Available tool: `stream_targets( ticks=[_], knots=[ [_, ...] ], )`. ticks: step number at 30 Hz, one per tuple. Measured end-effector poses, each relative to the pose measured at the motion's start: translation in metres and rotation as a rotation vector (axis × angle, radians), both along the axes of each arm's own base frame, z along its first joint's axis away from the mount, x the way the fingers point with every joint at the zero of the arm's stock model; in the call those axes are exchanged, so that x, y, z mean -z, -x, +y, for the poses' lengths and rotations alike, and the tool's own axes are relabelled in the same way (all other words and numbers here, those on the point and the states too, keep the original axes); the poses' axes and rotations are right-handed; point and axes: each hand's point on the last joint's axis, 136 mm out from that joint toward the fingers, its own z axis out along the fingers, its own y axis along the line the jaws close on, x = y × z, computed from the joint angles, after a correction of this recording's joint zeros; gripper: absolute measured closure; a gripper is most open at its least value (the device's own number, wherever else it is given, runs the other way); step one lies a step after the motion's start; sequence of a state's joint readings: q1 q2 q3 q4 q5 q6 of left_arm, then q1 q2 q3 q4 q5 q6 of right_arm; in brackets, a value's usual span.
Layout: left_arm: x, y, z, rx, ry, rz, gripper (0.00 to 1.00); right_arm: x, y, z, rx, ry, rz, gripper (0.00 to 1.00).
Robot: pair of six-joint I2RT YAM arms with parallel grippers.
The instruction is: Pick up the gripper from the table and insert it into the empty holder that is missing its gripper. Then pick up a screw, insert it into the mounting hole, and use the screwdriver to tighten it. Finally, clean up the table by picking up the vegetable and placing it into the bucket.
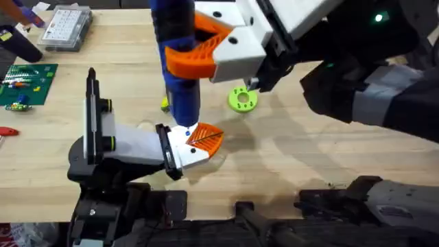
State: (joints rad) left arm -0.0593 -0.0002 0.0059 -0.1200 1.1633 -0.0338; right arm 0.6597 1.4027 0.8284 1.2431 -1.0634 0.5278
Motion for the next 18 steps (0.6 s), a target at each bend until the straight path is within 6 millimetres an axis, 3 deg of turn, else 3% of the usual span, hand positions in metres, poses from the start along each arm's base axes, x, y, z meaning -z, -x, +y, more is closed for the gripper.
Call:
stream_targets(
  ticks=[18],
  knots=[
    [0.0, 0.0, 0.0, 0.0, 0.0, 0.0, 0.996, 0.0094, 0.0057, 0.0008, -0.013, 0.009, -0.032, 0.979]
  ],
)
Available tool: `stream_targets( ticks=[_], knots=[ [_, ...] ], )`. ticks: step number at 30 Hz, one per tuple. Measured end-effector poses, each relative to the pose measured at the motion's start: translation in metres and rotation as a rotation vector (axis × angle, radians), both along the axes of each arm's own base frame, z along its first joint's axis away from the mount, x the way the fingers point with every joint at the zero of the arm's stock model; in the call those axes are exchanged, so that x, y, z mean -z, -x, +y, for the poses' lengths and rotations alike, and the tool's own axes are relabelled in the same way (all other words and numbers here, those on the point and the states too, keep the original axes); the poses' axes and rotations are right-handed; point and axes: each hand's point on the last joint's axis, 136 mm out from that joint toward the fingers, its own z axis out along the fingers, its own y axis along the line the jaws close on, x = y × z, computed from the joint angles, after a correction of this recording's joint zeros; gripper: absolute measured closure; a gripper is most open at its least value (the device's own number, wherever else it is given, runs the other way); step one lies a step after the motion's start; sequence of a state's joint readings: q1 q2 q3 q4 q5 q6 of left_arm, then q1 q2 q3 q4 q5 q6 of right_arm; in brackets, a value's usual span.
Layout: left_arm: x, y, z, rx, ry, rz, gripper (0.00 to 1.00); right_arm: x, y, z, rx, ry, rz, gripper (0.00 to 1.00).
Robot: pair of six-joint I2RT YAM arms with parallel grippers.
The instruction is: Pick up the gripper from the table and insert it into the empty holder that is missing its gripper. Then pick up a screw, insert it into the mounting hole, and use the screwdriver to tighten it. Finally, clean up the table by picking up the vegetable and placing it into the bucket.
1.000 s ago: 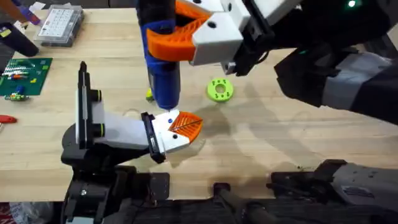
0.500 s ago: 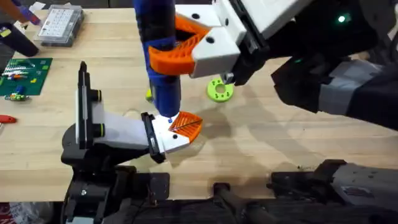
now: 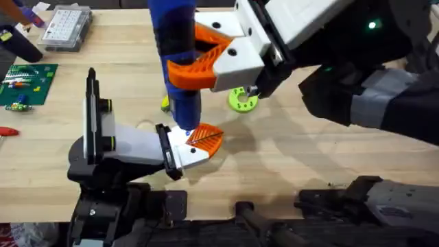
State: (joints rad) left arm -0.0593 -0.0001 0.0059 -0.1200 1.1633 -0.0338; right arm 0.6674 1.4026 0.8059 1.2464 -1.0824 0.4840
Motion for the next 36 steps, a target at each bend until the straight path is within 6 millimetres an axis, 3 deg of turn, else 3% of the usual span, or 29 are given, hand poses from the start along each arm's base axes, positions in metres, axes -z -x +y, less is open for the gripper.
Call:
stream_targets(
  ticks=[12, 36],
  knots=[
    [0.0, 0.0, 0.0, 0.0, 0.0, 0.0, 0.996, 0.014, -0.008, 0.006, 0.004, 0.021, 0.015, 0.979],
    [0.0, 0.0, 0.0, 0.0, 0.0, 0.0, 0.996, 0.018, -0.001, 0.013, -0.014, 0.03, 0.004, 0.979]
  ],
)
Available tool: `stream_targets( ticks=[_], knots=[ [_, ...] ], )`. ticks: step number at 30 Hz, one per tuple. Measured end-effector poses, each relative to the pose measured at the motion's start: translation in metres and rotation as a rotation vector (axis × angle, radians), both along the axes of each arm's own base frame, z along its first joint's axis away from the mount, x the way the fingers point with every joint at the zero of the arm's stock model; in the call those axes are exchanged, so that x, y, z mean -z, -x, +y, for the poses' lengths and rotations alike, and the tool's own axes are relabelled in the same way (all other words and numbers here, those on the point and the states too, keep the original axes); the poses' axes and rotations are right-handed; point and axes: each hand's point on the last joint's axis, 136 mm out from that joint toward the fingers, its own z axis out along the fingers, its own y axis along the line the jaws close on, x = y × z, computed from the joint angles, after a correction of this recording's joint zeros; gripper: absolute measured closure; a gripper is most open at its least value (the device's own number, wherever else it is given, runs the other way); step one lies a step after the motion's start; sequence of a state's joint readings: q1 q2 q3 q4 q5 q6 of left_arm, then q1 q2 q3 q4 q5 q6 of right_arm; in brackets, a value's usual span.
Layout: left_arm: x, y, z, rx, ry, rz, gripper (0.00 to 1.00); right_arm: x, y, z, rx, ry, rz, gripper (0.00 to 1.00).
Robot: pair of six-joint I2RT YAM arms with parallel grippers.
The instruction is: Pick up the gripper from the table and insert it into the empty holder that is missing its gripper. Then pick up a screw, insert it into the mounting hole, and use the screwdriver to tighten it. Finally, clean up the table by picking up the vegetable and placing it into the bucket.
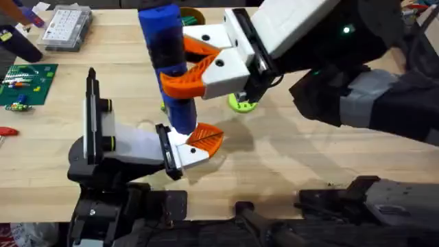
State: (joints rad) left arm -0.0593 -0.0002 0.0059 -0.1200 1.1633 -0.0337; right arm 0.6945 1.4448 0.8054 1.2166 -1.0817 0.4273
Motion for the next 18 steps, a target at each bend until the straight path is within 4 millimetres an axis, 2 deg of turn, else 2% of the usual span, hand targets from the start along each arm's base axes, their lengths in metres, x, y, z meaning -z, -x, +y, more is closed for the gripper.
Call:
stream_targets(
  ticks=[18],
  knots=[
    [0.0, 0.0, 0.0, 0.0, 0.0, 0.0, 0.996, 0.0027, -0.001, 0.0008, 0.007, 0.003, -0.017, 0.979]
  ],
)
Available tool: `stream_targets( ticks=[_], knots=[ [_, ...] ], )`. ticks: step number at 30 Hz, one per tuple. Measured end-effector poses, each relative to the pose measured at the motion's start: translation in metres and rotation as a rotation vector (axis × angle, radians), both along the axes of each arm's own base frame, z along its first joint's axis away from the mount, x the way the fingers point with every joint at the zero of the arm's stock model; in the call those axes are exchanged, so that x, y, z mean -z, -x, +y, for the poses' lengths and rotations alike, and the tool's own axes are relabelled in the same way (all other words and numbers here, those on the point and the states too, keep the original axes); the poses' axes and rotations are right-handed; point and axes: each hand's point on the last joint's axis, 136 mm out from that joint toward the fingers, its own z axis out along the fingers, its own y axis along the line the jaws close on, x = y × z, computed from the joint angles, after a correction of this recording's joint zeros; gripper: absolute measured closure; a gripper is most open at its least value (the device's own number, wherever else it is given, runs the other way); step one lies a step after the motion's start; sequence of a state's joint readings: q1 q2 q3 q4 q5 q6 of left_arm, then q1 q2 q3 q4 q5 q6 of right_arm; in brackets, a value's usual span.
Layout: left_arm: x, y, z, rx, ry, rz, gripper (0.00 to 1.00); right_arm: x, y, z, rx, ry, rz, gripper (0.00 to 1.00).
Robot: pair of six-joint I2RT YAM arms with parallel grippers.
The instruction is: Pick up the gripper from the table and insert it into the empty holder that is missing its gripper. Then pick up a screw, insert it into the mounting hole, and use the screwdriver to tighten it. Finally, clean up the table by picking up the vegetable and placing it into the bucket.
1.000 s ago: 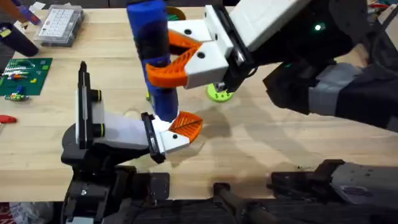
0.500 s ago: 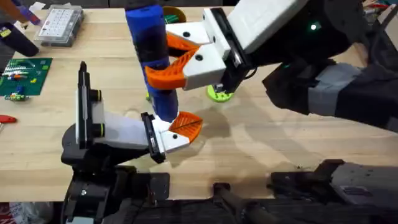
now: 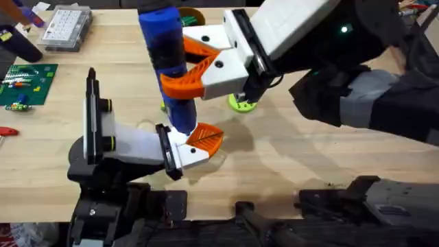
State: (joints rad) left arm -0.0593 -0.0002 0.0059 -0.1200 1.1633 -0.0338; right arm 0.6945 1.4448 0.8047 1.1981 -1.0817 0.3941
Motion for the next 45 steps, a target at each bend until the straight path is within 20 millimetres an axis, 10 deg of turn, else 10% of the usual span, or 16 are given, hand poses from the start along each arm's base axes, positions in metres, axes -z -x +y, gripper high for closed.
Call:
stream_targets(
  ticks=[45],
  knots=[
    [0.0, 0.0, 0.0, 0.0, 0.0, 0.0, 0.996, 0.0026, -0.0001, 0.0012, 0.003, 0.004, -0.014, 0.979]
  ],
)
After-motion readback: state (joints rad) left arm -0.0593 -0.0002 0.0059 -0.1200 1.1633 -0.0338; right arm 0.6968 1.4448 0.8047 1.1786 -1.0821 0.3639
